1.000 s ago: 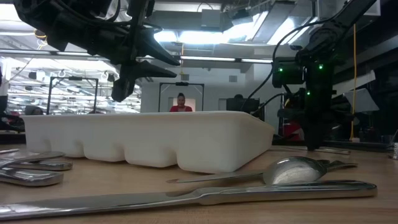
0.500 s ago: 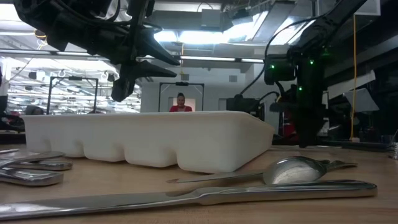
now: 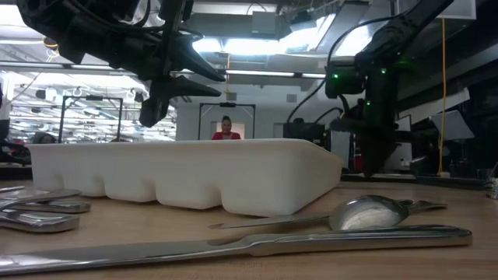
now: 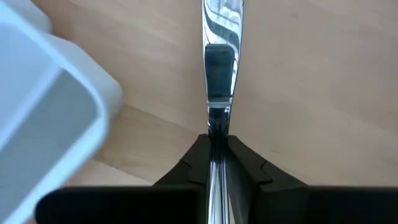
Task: Sort silverware
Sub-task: Put the silver knife into the white cutlery tray
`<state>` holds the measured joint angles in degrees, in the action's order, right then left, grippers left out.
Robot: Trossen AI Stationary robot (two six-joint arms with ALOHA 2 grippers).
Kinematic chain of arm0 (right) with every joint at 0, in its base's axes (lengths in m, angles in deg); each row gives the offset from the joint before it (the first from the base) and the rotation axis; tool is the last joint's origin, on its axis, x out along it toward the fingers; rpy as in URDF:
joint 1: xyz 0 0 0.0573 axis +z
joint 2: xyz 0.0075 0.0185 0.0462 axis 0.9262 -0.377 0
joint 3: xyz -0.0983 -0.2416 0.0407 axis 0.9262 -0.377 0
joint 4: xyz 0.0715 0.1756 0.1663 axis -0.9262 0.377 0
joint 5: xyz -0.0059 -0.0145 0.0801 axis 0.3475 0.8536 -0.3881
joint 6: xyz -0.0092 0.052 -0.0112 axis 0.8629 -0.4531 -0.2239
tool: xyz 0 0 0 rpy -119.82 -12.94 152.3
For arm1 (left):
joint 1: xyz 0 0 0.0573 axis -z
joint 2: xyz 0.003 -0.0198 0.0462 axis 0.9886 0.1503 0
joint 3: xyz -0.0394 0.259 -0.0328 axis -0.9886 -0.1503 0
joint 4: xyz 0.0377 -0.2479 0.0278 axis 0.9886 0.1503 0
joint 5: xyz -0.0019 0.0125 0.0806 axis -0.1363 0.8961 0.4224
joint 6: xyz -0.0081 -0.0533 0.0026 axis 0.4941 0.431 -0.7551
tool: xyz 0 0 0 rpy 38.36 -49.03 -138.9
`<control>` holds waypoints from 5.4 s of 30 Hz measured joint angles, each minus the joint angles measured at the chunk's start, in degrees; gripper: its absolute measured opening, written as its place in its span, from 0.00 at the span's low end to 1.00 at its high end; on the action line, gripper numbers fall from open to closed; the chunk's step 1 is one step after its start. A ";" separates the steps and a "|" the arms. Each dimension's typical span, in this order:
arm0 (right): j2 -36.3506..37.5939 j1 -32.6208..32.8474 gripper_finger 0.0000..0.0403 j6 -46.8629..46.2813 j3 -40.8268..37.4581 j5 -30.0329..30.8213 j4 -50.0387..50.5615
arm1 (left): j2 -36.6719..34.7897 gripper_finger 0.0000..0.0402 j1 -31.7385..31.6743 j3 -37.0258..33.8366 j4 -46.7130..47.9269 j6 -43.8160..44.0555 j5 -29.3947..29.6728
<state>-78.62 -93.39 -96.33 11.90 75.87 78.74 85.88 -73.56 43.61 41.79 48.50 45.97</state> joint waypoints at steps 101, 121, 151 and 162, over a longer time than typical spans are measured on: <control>0.20 16.55 0.09 -11.15 12.49 1.20 -29.07 | 17.62 0.40 -14.38 17.95 -6.25 3.01 7.16; 0.17 16.52 0.08 -10.67 12.49 2.54 -28.82 | 17.64 0.02 -14.67 17.94 -4.73 2.34 6.48; 0.22 16.59 0.09 1.57 12.49 -19.58 -27.50 | -2.92 0.01 -13.82 15.02 40.92 -9.93 -21.50; 0.22 16.55 0.09 1.65 12.49 -17.27 -27.02 | -3.96 0.01 -10.84 4.55 37.71 0.11 -13.92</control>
<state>-78.40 -76.84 -94.68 24.39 58.60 51.72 81.93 -84.41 48.17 79.51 48.61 32.05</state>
